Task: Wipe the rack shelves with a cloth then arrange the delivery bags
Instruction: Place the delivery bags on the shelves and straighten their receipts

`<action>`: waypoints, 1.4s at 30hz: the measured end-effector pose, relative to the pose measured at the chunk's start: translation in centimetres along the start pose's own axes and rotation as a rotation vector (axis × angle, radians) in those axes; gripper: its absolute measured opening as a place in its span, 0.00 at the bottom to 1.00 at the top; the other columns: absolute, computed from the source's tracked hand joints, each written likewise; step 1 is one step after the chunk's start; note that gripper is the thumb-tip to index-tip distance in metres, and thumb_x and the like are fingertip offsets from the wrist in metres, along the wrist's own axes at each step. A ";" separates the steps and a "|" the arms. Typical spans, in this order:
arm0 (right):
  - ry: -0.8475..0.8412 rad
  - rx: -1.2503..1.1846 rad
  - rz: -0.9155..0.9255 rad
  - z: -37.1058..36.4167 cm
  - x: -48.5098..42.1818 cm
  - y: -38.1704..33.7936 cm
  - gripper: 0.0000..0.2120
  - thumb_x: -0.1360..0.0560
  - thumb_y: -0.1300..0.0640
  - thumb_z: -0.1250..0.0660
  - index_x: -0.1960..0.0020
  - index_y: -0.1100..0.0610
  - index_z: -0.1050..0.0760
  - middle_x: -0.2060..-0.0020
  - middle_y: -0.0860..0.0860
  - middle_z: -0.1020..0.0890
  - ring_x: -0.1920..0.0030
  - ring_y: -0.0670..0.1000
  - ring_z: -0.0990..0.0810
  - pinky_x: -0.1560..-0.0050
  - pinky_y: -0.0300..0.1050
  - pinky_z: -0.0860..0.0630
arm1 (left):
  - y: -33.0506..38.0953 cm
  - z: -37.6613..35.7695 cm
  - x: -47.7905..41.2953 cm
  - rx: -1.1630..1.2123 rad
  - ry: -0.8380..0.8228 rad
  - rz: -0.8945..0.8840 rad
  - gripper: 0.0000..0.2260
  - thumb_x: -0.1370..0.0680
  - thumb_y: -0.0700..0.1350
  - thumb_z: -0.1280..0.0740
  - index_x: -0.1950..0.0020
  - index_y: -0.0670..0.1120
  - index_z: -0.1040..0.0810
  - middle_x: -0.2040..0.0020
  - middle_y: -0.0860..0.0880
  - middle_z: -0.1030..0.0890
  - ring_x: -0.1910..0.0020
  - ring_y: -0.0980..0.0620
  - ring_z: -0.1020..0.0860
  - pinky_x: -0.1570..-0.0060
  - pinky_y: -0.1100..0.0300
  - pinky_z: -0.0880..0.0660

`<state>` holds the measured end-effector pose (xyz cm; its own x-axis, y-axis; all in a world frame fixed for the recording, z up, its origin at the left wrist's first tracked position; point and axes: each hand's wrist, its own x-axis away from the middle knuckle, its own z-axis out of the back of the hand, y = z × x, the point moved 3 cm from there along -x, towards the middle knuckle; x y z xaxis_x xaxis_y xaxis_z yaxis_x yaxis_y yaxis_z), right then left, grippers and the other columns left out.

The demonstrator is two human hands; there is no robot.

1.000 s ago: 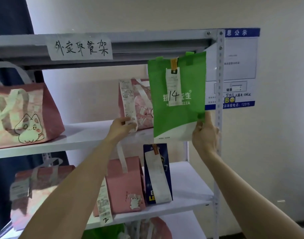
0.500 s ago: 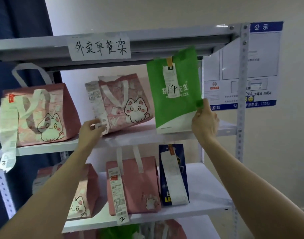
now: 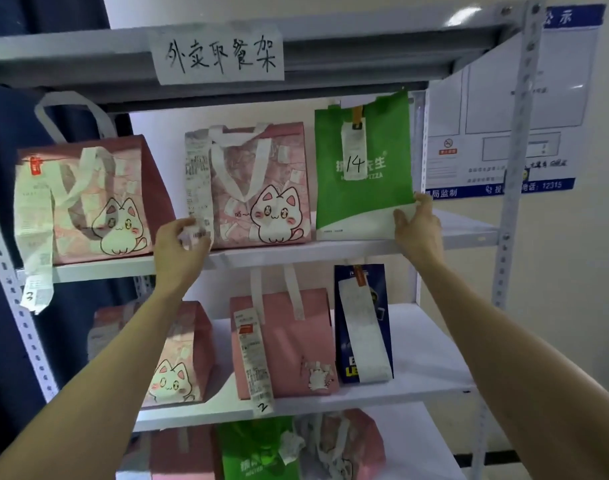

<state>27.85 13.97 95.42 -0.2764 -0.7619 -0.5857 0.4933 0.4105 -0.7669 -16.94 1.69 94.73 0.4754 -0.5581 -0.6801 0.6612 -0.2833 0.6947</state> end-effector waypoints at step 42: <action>-0.717 0.100 -0.180 -11.3 18.0 22.9 0.32 0.19 0.54 0.29 0.20 0.49 0.39 0.33 0.52 0.19 0.36 0.58 0.19 0.39 0.57 0.20 | -7.2 -26.4 25.5 -0.003 -0.706 0.463 0.43 0.22 0.44 0.22 0.14 0.52 0.43 0.21 0.50 0.28 0.24 0.47 0.27 0.27 0.51 0.29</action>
<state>24.87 15.33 64.34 0.2288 -0.9669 -0.1128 0.5732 0.2275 -0.7872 5.73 10.09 66.25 0.2254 -0.9741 -0.0198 0.4909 0.0959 0.8659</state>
